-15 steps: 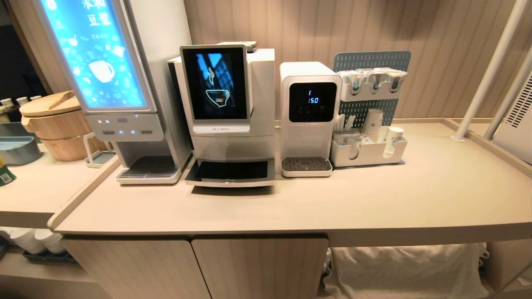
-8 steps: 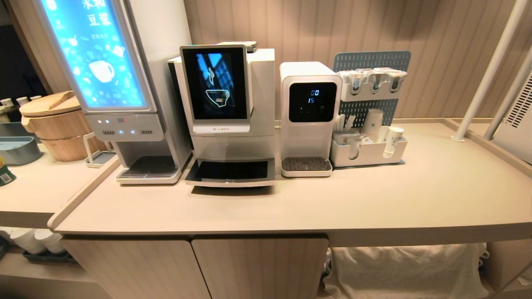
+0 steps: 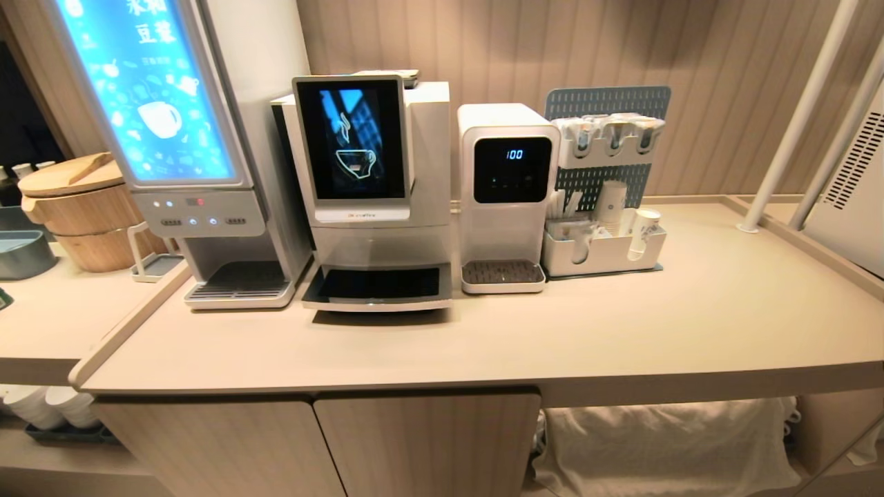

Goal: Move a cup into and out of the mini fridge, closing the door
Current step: Put the yoghurt in the freezer

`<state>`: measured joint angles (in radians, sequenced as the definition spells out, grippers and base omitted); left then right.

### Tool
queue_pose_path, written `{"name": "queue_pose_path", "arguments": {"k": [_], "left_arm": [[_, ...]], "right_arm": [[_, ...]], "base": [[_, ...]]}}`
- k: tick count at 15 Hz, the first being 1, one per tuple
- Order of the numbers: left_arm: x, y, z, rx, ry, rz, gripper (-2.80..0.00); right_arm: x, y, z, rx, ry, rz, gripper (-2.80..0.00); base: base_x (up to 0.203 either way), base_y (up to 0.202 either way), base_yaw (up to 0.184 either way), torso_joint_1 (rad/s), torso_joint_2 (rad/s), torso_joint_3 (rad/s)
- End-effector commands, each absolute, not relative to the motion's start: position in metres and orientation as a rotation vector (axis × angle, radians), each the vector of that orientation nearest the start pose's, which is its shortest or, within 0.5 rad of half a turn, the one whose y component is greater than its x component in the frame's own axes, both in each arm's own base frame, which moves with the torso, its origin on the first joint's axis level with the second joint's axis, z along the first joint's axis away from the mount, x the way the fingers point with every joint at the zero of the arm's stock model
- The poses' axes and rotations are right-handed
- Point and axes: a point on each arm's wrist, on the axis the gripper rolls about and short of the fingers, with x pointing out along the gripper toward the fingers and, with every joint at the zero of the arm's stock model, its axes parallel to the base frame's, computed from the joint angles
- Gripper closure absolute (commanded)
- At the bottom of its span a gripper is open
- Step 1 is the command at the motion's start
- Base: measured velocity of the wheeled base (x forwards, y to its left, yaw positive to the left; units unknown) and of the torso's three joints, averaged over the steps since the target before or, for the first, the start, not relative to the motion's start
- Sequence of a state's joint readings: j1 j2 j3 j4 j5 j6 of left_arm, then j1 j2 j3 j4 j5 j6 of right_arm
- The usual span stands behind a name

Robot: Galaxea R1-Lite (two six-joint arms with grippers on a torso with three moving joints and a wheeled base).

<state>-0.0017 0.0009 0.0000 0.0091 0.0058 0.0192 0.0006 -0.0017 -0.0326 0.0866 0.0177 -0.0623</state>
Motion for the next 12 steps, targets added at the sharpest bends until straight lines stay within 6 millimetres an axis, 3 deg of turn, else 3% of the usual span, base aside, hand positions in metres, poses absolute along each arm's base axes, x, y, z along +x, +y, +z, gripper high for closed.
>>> {"name": "queue_pose_path", "arguments": {"k": [1, 12], "left_arm": [[-0.0226, 0.0001, 0.0745, 0.021, 0.014, 0.007, 0.00], [-0.0227, 0.0001, 0.0743, 0.026, 0.013, 0.003, 0.00]], "right_arm": [[-0.0254, 0.0003, 0.0753, -0.062, 0.058, 0.022, 0.00], [-0.0254, 0.0003, 0.0751, -0.062, 0.059, 0.023, 0.00]], "base": [[0.000, -0.078, 0.002, 0.002, 0.00, 0.002], [0.000, -0.190, 0.000, 0.003, 0.00, 0.002]]}}
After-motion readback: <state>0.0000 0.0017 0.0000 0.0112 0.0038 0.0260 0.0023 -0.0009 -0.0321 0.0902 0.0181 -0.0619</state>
